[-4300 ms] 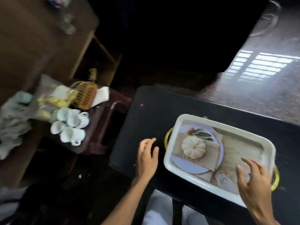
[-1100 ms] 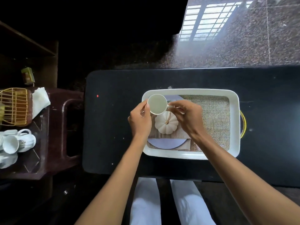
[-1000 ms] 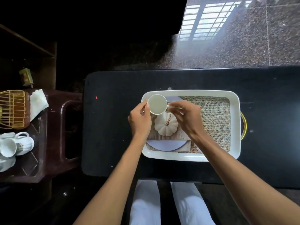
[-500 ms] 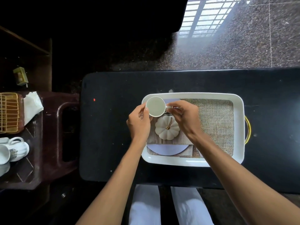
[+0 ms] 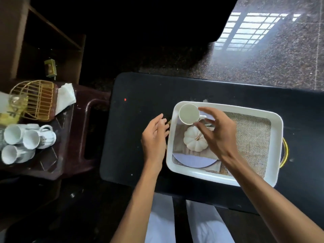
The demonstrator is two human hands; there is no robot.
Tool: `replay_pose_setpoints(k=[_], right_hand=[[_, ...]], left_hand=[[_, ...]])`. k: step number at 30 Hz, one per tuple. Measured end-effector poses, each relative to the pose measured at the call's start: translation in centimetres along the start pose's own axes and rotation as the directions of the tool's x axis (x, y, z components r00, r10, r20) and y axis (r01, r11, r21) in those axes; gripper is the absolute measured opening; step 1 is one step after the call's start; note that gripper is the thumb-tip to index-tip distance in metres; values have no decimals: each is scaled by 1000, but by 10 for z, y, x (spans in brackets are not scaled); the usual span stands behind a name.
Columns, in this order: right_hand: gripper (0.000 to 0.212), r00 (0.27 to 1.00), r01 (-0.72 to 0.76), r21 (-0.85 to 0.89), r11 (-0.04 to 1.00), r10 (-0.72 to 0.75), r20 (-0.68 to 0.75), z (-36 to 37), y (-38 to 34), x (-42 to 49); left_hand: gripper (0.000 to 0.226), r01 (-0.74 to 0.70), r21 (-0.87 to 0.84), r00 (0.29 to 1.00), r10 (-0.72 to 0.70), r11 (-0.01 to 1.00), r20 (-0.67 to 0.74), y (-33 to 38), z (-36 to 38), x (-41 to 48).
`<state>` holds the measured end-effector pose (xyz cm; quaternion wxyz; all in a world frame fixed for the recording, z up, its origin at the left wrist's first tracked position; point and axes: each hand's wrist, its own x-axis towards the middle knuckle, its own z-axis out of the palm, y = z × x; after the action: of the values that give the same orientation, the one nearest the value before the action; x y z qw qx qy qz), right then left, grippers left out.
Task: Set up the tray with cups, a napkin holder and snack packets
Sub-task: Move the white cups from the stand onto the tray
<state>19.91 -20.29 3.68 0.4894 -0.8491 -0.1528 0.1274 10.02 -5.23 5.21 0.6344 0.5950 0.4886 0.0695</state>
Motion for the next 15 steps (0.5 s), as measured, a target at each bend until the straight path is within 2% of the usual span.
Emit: replay_pose_setpoints(k=[5, 8, 12, 15], right_hand=[[43, 993, 11, 74, 997, -20, 119, 29, -50, -15], [42, 978, 22, 63, 998, -34, 204, 59, -77, -23], [41, 942, 4, 108, 994, -40, 333, 118, -122, -33], [38, 903, 19, 119, 993, -68, 424, 166, -154, -43]], left_hand=[[23, -81, -49, 989, 74, 996, -128, 8, -81, -18], [24, -108, -59, 964, 90, 992, -249, 12, -148, -24], [22, -151, -55, 878, 108, 987, -466, 17, -251, -34], [21, -138, -94, 802, 55, 986, -595, 12, -318, -33]])
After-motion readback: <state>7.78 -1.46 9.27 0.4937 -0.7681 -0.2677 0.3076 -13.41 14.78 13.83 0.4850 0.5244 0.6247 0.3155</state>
